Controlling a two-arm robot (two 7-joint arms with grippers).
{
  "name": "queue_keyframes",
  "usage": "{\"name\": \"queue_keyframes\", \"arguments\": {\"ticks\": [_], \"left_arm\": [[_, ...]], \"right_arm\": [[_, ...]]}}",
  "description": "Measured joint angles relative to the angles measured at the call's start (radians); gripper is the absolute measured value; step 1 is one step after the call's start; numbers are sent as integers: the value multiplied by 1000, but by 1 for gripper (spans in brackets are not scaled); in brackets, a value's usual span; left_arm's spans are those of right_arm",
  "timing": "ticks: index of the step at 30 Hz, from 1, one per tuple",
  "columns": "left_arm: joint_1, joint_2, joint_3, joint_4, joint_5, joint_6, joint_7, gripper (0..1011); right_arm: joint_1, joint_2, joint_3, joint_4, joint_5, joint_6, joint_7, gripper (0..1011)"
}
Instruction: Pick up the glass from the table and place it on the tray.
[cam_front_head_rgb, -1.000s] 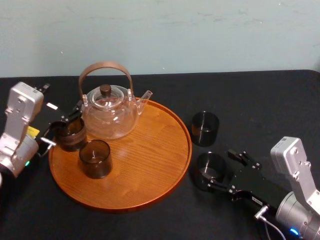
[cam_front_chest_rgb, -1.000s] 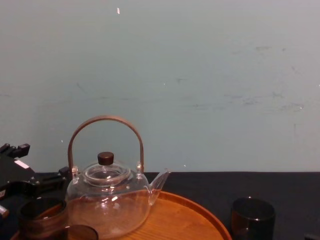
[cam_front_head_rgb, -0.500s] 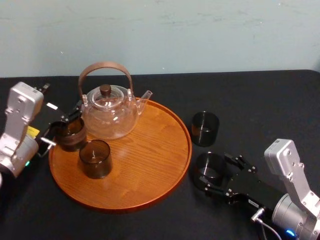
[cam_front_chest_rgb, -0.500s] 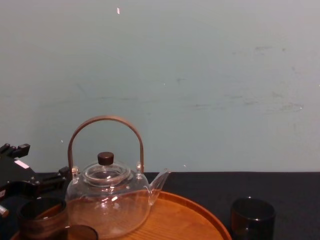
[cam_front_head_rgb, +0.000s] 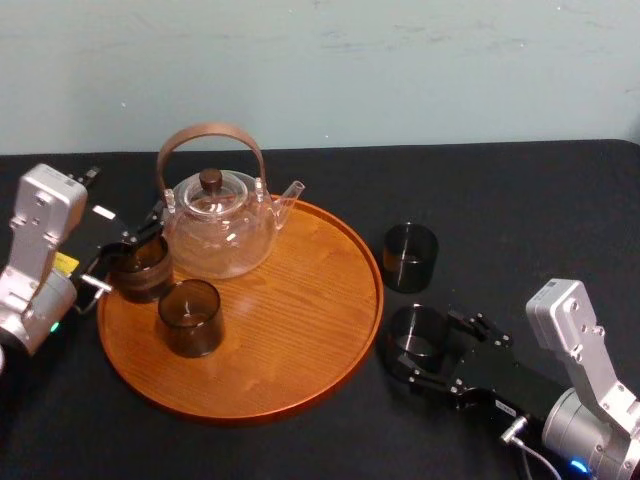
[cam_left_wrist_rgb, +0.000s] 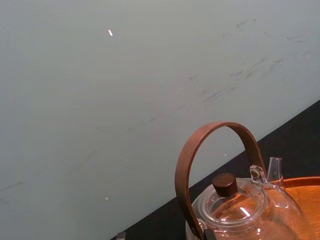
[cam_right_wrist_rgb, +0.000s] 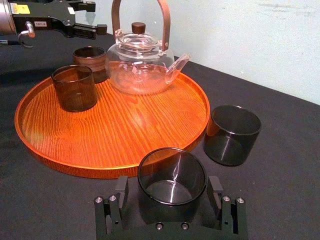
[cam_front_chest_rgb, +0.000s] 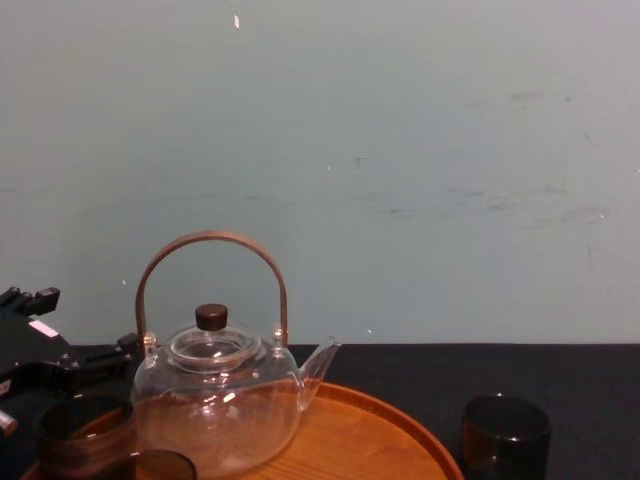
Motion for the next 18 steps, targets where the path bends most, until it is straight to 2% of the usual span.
{"name": "queue_keyframes", "arguments": {"ticks": [18], "left_arm": [[0,0,0,0,0,0,0,1001]], "right_arm": [[0,-39,27,14,-31,10,20,1002]]}}
